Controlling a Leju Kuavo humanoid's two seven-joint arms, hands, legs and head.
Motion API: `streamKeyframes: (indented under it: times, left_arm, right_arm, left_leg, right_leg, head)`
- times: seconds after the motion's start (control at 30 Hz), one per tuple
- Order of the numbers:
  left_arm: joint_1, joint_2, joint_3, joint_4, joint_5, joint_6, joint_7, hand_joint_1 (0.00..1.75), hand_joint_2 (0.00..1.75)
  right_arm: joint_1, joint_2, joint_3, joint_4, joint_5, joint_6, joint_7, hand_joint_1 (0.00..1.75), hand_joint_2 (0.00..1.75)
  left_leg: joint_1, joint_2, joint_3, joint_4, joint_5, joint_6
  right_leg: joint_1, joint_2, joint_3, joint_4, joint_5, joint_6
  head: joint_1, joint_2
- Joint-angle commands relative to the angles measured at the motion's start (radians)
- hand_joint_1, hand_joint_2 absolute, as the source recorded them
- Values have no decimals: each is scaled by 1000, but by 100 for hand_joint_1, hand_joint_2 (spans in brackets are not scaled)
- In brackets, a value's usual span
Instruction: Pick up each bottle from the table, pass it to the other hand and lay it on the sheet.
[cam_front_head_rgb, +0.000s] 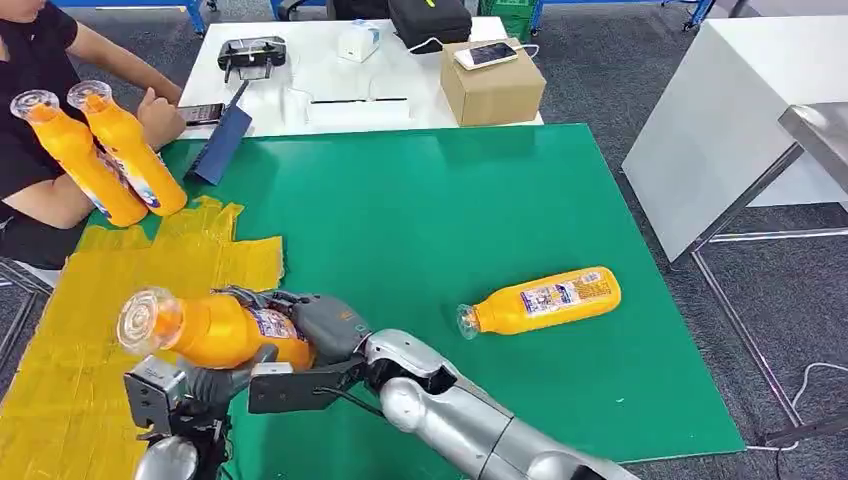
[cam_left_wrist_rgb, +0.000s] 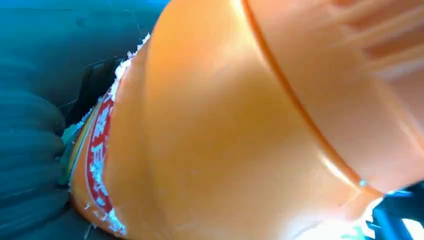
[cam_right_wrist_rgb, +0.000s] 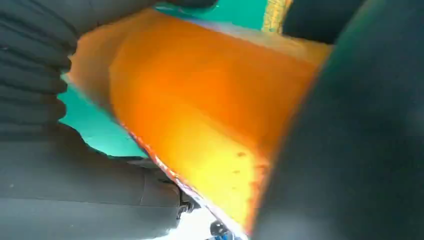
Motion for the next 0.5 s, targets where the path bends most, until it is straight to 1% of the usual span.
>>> streamKeyframes:
  times: [0.03, 0.07, 0.1, 0.13, 0.17, 0.2, 0.23, 0.27, 0.3, 0.33, 0.37, 0.4, 0.47, 0.5]
  left_arm:
    - [-32, 66, 114, 69, -617, 503, 8, 175, 175]
    - [-19, 82, 123, 76, -656, 537, 7, 175, 175]
    - [-4, 91, 161, 100, -878, 684, 60, 175, 175]
    - [18, 109, 169, 127, -900, 734, 71, 175, 175]
    - [26, 123, 184, 166, -986, 772, 96, 175, 175]
    - [33, 125, 187, 181, -986, 783, 94, 175, 175]
    - [44, 111, 223, 157, -1136, 783, 113, 175, 175]
    - [48, 101, 234, 155, -1145, 783, 99, 175, 175]
    - [49, 97, 236, 162, -1182, 783, 108, 175, 175]
    - [49, 97, 236, 162, -1182, 783, 108, 175, 175]
    - [49, 97, 236, 162, -1182, 783, 108, 175, 175]
    - [48, 97, 228, 167, -1218, 783, 121, 175, 175]
    - [44, 124, 185, 198, -1303, 783, 190, 175, 175]
    - [41, 222, 125, 221, -1303, 783, 262, 175, 175]
  right_arm:
    - [95, -264, -214, -286, 87, -61, -46, 0, 0]
    - [121, -305, -258, -344, 97, -49, -61, 0, 0]
    - [140, -340, -296, -392, 126, -86, -62, 0, 0]
    - [154, -397, -337, -450, 99, -66, -81, 0, 0]
    - [176, -441, -390, -497, 81, -68, -82, 0, 0]
    - [187, -475, -424, -526, 54, -43, -100, 0, 0]
    - [201, -544, -479, -566, 15, -15, -100, 0, 0]
    - [212, -567, -512, -580, -4, 3, -113, 0, 0]
    - [221, -606, -540, -598, -22, 24, -115, 0, 0]
    - [221, -606, -540, -598, -22, 24, -115, 0, 0]
    - [221, -606, -540, -598, -22, 24, -115, 0, 0]
    - [229, -623, -558, -610, -27, 33, -116, 0, 0]
    - [244, -656, -582, -634, -40, 47, -106, 0, 0]
    - [263, -688, -618, -655, -60, 64, -111, 0, 175]
  left_leg:
    - [0, -8, 1, -1, 1, 0]
    - [0, -7, 2, -1, 1, 0]
    - [-1, -9, 2, -2, 1, 0]
    - [-1, -6, 2, -2, 1, 0]
    - [-2, -9, 4, -2, 1, 0]
    - [-3, -9, 3, -2, 1, 0]
    - [-3, -10, 3, -2, 1, 0]
    - [-4, -12, 3, -1, 1, 0]
    - [-4, -12, 2, -1, 0, 1]
    - [-4, -11, 0, 0, 0, 1]
    - [-5, -13, 1, 1, 0, 1]
    - [-6, -10, 0, 0, 0, 1]
    - [-7, -7, -1, 0, 0, 1]
    - [-8, -12, 1, 1, -1, 0]
  right_leg:
    - [0, -4, 3, -1, 0, -1]
    - [0, -4, 3, -2, 0, -1]
    - [-1, -4, 5, -2, -1, -1]
    - [-1, -3, 4, -2, 0, -1]
    - [-2, -3, 5, -2, -1, -1]
    - [-3, -5, 6, -2, -1, -1]
    - [-4, -6, 5, -2, -1, 0]
    - [-4, -7, 5, -2, -2, -1]
    - [-4, -8, 5, -1, -2, 0]
    - [-4, -8, 4, -1, -1, 0]
    - [-5, -8, 5, -1, -2, 0]
    - [-6, -6, 3, 0, -1, 0]
    - [-7, -5, 1, -1, 0, 0]
    - [-7, -5, 3, 1, -2, -2]
  head:
    - [0, 0]
    - [0, 0]
    - [1, 0]
    - [0, 0]
    - [1, 0]
    - [0, 0]
    - [0, 0]
    - [0, 0]
    - [0, 0]
    - [0, 0]
    - [0, 0]
    - [0, 0]
    - [0, 0]
    - [0, 0]
